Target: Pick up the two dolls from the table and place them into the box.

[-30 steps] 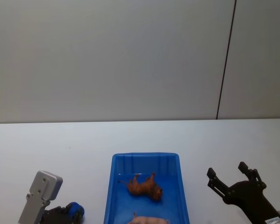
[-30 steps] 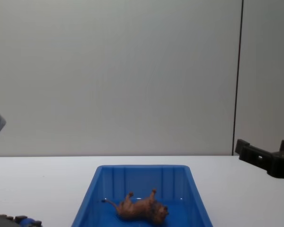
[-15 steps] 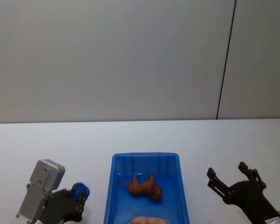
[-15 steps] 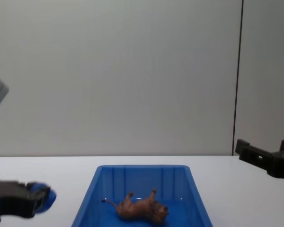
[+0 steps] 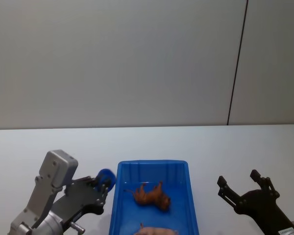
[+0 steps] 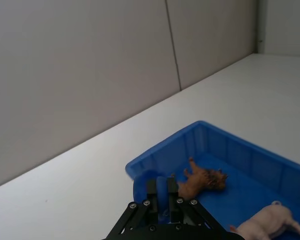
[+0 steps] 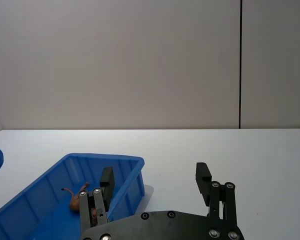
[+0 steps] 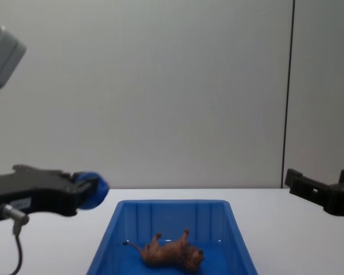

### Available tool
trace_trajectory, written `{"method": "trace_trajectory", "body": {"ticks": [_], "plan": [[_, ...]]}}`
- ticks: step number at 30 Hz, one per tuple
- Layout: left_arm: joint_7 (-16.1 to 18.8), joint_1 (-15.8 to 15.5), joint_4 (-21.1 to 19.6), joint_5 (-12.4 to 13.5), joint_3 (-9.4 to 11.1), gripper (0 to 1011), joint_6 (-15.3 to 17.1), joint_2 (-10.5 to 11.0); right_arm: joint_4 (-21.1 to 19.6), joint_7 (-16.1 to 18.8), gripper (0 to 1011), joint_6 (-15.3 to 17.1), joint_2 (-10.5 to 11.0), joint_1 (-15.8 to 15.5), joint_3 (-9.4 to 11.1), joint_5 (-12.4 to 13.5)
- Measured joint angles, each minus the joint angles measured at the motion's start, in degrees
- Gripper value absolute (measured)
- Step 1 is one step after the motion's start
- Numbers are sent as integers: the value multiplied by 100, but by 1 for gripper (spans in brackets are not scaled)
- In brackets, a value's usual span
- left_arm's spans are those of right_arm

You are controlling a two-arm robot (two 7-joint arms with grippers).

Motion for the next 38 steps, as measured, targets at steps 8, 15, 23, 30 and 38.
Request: {"method": "trace_trajectory", "body": {"ticks": [8, 15, 23, 30, 38], "plan": [[-628, -195, 52, -11, 8, 159, -224, -93, 0, 0, 1001, 0, 0, 0, 0, 0], [-1308, -414, 191, -84, 39, 379, -402, -206, 0, 0, 1001, 0, 0, 0, 0, 0], [-2018, -667, 386, -186, 86, 639, -551, -348, 0, 0, 1001, 0, 0, 0, 0, 0], [-2516, -855, 549, -269, 135, 850, -643, -477, 0, 0, 1001, 0, 0, 0, 0, 0], [-2851, -986, 655, -326, 169, 1001, -702, -561, 0, 0, 1001, 0, 0, 0, 0, 0]]}}
